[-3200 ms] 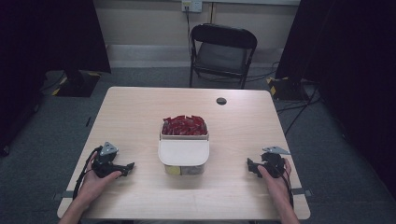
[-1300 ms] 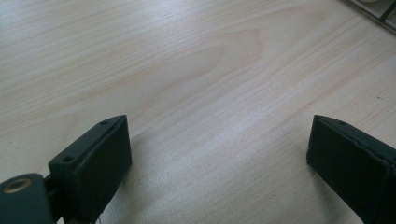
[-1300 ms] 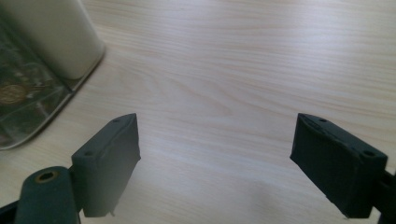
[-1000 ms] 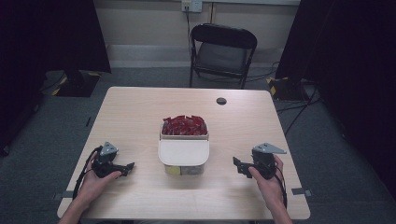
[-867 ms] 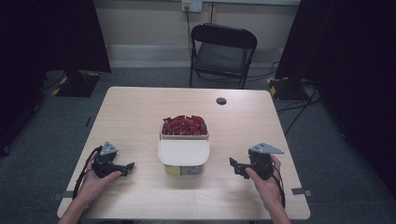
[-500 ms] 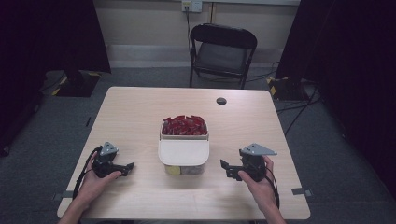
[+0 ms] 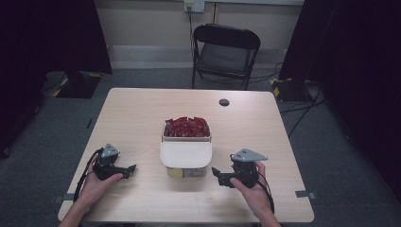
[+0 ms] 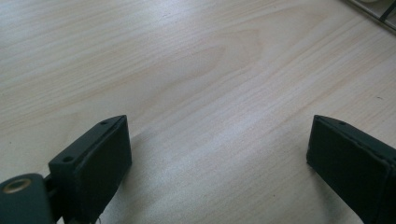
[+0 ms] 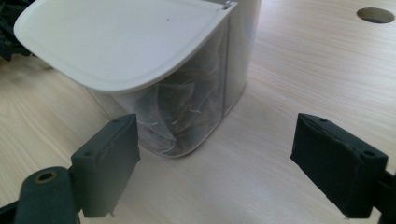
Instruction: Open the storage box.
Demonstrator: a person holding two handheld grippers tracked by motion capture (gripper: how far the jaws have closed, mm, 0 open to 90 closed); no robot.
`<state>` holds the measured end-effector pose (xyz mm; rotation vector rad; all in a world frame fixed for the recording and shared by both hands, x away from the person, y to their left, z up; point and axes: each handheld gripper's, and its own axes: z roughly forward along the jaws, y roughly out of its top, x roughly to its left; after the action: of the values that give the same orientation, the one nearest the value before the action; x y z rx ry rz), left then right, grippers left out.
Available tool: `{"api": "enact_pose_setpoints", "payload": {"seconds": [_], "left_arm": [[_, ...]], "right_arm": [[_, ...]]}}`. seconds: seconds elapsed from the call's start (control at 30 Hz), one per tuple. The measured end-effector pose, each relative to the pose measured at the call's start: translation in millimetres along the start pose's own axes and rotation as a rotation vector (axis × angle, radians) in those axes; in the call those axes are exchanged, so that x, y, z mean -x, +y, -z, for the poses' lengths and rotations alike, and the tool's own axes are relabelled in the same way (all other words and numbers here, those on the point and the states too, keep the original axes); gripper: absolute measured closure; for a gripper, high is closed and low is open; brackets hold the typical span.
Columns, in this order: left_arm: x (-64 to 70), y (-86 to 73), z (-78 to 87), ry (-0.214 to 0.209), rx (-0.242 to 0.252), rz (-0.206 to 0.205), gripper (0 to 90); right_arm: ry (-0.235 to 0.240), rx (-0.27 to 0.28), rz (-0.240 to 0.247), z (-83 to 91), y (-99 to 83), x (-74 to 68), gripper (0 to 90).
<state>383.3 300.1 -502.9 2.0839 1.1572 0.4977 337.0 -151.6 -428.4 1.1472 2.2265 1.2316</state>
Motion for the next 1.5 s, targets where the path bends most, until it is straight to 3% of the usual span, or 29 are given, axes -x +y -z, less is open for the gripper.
{"api": "enact_pose_setpoints", "payload": {"seconds": [0.47,0.9,1.5], "left_arm": [[-0.1,0.0,0.0,-0.002,0.000,-0.001,6.1],[0.0,0.0,0.0,-0.002,0.000,0.001,6.1],[0.0,0.0,0.0,-0.001,0.000,0.001,6.1]], "right_arm": [[0.047,-0.029,0.038,-21.7,1.8,-16.4,14.6],[0.055,-0.030,0.034,-35.0,7.6,-18.6,14.6],[0.069,-0.008,0.024,-31.4,14.3,-18.0,13.8]]}}
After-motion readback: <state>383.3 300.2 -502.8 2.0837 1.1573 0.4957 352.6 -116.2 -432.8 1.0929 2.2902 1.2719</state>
